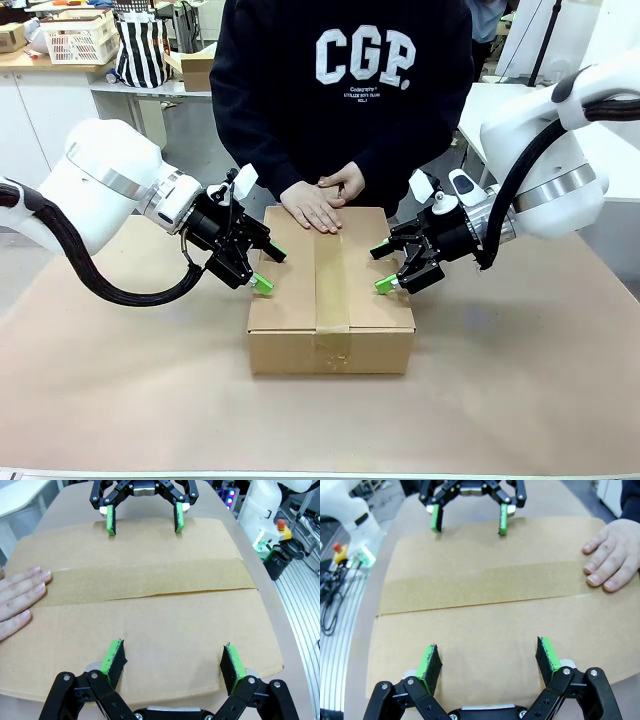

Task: Pack the gift set into the box.
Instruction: Press and hold the closed box until the human finishes sealing it.

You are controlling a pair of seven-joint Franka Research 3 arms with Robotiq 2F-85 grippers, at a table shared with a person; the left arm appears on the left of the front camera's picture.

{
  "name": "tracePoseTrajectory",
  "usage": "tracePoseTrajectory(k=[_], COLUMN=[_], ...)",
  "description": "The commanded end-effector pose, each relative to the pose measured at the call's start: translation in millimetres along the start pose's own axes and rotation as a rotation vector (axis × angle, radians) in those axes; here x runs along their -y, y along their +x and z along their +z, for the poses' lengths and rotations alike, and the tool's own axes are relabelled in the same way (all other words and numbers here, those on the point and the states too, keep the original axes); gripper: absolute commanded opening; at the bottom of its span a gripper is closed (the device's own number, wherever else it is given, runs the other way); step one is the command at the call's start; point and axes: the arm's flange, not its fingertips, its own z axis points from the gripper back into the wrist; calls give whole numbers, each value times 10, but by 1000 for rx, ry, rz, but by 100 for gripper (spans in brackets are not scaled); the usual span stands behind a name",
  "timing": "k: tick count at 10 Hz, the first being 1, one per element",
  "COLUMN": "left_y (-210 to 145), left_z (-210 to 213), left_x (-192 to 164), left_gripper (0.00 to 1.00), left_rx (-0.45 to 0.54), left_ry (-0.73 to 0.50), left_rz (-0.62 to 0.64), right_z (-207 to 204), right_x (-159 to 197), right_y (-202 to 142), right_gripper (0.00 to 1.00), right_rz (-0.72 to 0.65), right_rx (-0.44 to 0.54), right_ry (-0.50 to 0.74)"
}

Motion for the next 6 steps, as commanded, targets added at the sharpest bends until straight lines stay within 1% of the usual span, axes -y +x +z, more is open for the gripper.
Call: tracePoseTrajectory(k=[1,6], left_y=[-19,-19], left_z=[-9,-9], left_x=[8,8], left_gripper=[100,100], left_rx=[6,6], left_ry=[1,1], left_rz=[-3,-3], right_z=[-8,-8], right_x=[26,26], right_y=[-11,-11], right_gripper=[100,100], right_rz=[-2,-2], right_rx=[-1,-1], right_ry=[4,4])
